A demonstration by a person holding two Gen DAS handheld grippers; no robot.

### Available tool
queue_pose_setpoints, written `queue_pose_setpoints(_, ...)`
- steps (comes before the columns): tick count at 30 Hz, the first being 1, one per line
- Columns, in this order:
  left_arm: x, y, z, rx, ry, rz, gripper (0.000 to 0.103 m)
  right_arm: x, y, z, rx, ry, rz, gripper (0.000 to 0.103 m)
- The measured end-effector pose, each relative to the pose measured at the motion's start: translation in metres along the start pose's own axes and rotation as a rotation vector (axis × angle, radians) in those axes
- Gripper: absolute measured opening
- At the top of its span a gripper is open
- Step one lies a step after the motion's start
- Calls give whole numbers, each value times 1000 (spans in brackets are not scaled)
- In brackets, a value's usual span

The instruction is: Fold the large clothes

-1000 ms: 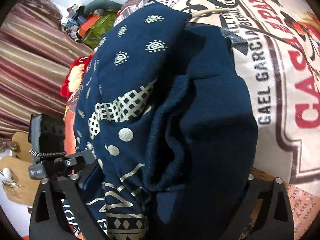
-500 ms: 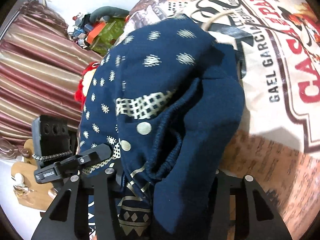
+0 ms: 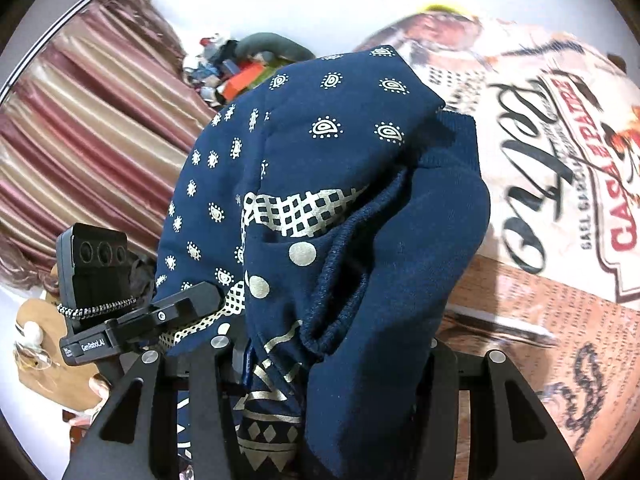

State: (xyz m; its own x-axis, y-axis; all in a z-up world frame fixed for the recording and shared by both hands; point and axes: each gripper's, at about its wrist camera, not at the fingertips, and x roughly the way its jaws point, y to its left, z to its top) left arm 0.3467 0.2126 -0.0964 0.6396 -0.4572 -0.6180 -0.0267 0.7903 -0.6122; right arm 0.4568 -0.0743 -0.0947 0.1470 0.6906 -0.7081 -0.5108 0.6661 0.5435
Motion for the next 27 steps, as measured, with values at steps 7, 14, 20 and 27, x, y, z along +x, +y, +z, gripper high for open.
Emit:
queue_pose_setpoints(7,-29,39,-13,-39,4,31,66,30,51,-10,-28,6,7,47)
queue_pose_setpoints(14,-10,89,-36,-94,94,52,66,90,51,-26,10,100,-9,47)
queue_pose_setpoints(20,31,121,-57,-95,200,89,66,140,20,-42,72,208,-55,47)
queue_pose_setpoints(27,29,115,-72,45,161,218,76,162,2,-56,61,293,-117,62)
